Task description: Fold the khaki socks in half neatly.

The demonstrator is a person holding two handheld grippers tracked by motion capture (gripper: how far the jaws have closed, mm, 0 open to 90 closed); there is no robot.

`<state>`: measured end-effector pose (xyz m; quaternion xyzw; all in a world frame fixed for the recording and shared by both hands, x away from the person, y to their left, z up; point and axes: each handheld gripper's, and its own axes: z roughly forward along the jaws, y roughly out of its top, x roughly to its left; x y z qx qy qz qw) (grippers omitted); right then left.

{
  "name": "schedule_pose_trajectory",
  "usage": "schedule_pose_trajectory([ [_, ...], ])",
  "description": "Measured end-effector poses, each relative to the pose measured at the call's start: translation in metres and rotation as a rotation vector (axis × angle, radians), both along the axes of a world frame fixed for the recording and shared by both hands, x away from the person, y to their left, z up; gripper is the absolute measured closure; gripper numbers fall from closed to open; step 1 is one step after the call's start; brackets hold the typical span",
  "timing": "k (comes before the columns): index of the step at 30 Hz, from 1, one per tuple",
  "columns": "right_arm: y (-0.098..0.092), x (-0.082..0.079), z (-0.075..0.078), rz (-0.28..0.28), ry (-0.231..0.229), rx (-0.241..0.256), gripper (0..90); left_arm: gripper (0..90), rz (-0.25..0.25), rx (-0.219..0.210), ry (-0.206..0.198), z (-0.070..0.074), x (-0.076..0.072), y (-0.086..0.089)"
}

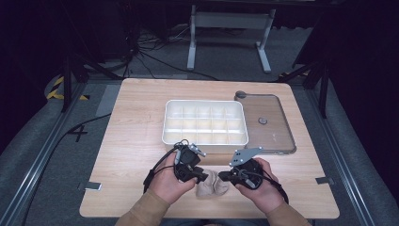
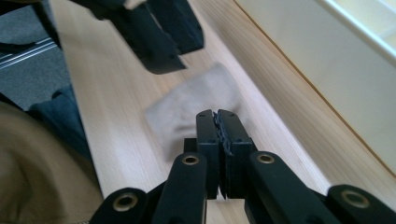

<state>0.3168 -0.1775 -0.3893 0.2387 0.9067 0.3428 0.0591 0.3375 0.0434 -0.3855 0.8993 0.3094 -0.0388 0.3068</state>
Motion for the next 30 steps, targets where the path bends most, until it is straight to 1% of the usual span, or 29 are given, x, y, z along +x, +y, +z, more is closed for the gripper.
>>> schedule_pose_trajectory([
  [4,0.016,-0.002,0.0,0.042,-0.002,0.0,88.7,75.1,0.02,0.009,0.008,0.0,-0.001,0.008],
  [5,0.021,-0.002,-0.002,0.051,-0.001,-0.005,88.8,76.4,0.024,0.011,0.009,0.0,-0.001,0.009],
  [7,0.028,-0.003,-0.006,0.067,0.006,-0.014,88.9,81.1,0.039,0.032,0.009,-0.002,-0.002,0.011],
  [9,0.033,-0.003,-0.01,0.075,0.001,-0.027,88.9,84.8,0.044,0.044,0.014,-0.004,-0.002,0.013],
  [10,0.035,-0.003,-0.013,0.077,0.007,-0.034,88.8,86.8,0.045,0.05,0.02,-0.004,-0.002,0.013],
  [15,0.034,0.0,-0.016,0.059,0.01,-0.035,88.6,88.3,0.033,0.058,0.015,-0.006,-0.002,0.013],
  [17,0.032,0.001,-0.017,0.057,0.008,-0.038,88.6,88.7,0.032,0.058,0.025,-0.007,-0.003,0.01],
  [19,0.03,0.001,-0.018,0.046,0.009,-0.041,88.6,89.3,0.037,0.069,0.028,-0.008,-0.002,0.007],
  [22,0.026,0.0,-0.019,0.035,0.014,-0.042,88.5,89.5,0.026,0.077,0.03,-0.01,-0.004,0.0],
  [23,0.025,0.001,-0.02,0.032,0.009,-0.045,88.5,89.6,0.013,0.085,0.028,-0.01,-0.003,-0.002],
  [24,0.023,0.0,-0.02,0.03,0.016,-0.044,88.5,89.6,0.007,0.082,0.021,-0.012,-0.003,-0.004],
  [26,0.021,0.0,-0.021,0.022,0.017,-0.045,88.5,89.6,-0.008,0.093,0.03,-0.014,-0.003,-0.009],
  [27,0.02,0.001,-0.021,0.017,0.017,-0.047,88.5,89.7,-0.008,0.095,0.036,-0.016,-0.003,-0.01],
  [30,0.016,0.001,-0.023,0.008,0.022,-0.046,88.5,89.7,-0.025,0.119,0.048,-0.021,0.0,-0.016],
])
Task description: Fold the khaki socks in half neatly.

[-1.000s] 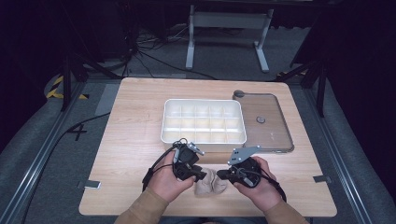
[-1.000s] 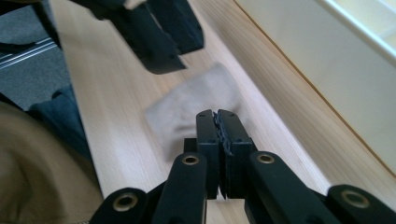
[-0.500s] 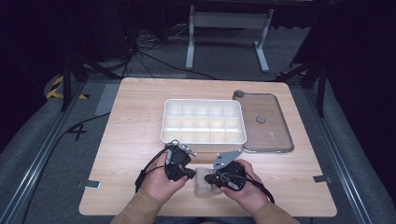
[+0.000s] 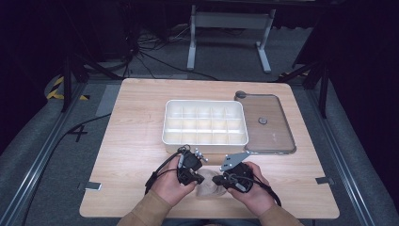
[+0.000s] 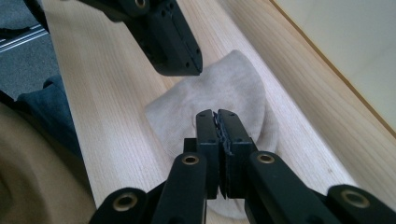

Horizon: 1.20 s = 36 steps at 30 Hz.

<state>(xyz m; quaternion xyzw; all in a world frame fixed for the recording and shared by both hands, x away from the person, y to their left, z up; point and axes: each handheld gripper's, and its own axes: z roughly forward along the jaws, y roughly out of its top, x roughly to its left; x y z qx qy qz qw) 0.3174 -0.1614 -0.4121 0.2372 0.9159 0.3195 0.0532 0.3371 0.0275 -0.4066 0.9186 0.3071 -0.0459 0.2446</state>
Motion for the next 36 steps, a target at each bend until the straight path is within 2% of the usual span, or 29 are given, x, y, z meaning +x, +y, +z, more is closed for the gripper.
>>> schedule_pose_trajectory([
  [5,-0.006,0.001,-0.003,-0.021,0.006,-0.003,88.7,89.7,-0.019,0.022,0.014,-0.004,0.001,-0.005],
  [7,-0.007,0.001,-0.004,-0.024,0.012,-0.006,88.8,89.7,-0.009,0.023,0.02,-0.005,0.0,-0.006],
  [8,-0.007,0.002,-0.005,-0.026,0.013,-0.007,88.8,89.7,-0.023,0.024,0.018,-0.006,0.001,-0.007],
  [18,-0.012,0.007,-0.017,-0.047,0.048,-0.046,89.0,89.7,-0.028,0.056,0.037,-0.013,0.002,-0.011],
  [22,-0.015,0.012,-0.024,-0.057,0.068,-0.058,89.3,89.8,-0.024,0.054,0.046,-0.015,0.002,-0.012],
  [26,-0.018,0.015,-0.028,-0.073,0.089,-0.034,89.8,89.8,-0.031,0.052,0.046,-0.014,0.003,-0.011],
  [33,-0.017,0.014,-0.028,-0.069,0.071,-0.044,89.8,89.7,-0.034,0.041,0.042,-0.012,0.002,-0.01],
  [34,-0.017,0.013,-0.027,-0.068,0.07,-0.045,89.8,89.7,-0.043,0.036,0.047,-0.011,0.002,-0.009],
  [36,-0.017,0.013,-0.027,-0.065,0.065,-0.048,89.8,86.5,-0.052,0.0,0.066,-0.009,0.002,-0.006],
])
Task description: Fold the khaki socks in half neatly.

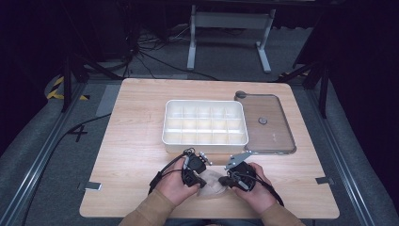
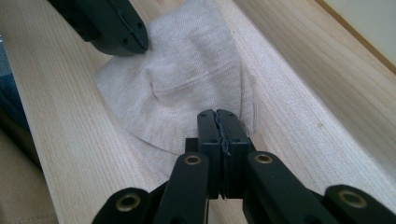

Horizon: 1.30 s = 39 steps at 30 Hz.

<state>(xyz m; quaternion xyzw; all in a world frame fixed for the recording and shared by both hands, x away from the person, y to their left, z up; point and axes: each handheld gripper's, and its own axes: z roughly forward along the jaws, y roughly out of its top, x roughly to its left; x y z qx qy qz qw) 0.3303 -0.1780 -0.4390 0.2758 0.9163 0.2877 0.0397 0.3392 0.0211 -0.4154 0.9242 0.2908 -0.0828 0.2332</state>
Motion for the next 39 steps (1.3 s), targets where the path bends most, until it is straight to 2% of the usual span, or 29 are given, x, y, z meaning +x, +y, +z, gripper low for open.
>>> schedule_pose_trajectory([
  [2,0.0,0.0,0.001,-0.001,-0.004,-0.001,89.8,84.2,-0.008,-0.024,0.0,0.002,0.0,0.003],
  [10,-0.001,-0.004,0.01,-0.001,-0.019,0.025,89.7,83.5,0.01,-0.05,-0.014,0.011,0.002,0.014],
  [19,-0.001,-0.008,0.021,-0.001,-0.043,0.065,89.7,85.0,0.018,-0.043,-0.026,0.016,0.003,0.023],
  [25,0.009,-0.012,0.02,0.015,-0.058,0.092,89.8,85.0,0.035,-0.031,-0.027,0.015,0.005,0.029],
  [29,0.014,-0.013,0.018,0.012,-0.054,0.094,89.8,85.0,0.042,-0.027,-0.023,0.013,0.005,0.03],
  [32,0.017,-0.012,0.016,0.012,-0.054,0.086,89.9,85.0,0.041,-0.007,-0.02,0.01,0.006,0.032],
  [33,0.017,-0.012,0.015,0.014,-0.054,0.086,89.9,85.0,0.048,-0.013,-0.019,0.008,0.006,0.032],
  [36,0.018,-0.011,0.013,0.019,-0.055,0.074,89.8,84.1,0.056,0.017,-0.014,0.006,0.008,0.034],
  [39,0.019,-0.011,0.011,0.037,-0.053,0.046,89.8,83.8,0.051,0.006,-0.014,0.005,0.009,0.035],
])
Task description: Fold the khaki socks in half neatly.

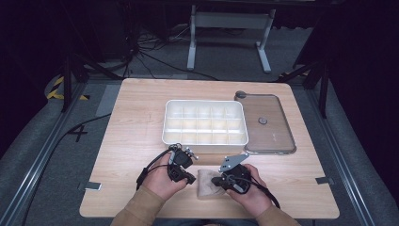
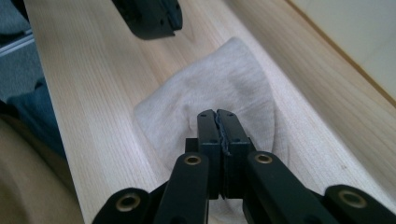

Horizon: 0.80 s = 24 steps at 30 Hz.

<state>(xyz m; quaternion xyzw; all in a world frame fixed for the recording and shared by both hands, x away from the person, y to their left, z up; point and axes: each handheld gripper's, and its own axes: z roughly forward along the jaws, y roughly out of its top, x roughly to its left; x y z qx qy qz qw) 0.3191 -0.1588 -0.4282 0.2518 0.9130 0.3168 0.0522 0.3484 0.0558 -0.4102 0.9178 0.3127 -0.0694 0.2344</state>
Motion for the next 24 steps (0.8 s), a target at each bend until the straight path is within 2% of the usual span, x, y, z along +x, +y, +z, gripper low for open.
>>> schedule_pose_trajectory([
  [6,0.002,0.001,-0.007,0.021,-0.006,-0.024,89.8,81.6,0.004,0.006,0.01,-0.004,0.003,0.001],
  [8,0.002,0.001,-0.009,0.02,-0.01,-0.033,89.8,78.7,0.001,0.01,-0.003,-0.005,0.004,0.002],
  [11,0.002,0.002,-0.012,0.019,-0.015,-0.044,89.8,79.3,0.001,0.006,-0.009,-0.007,0.005,0.003],
  [15,0.003,0.003,-0.014,0.017,-0.018,-0.044,89.7,79.2,0.011,0.007,-0.006,-0.011,0.005,0.003],
  [18,0.002,0.004,-0.015,0.019,-0.009,-0.035,89.7,80.1,0.003,0.023,0.009,-0.014,0.005,0.001],
  [24,0.002,0.004,-0.016,0.022,-0.01,-0.034,89.7,81.0,-0.014,0.043,0.013,-0.021,0.005,-0.005],
])
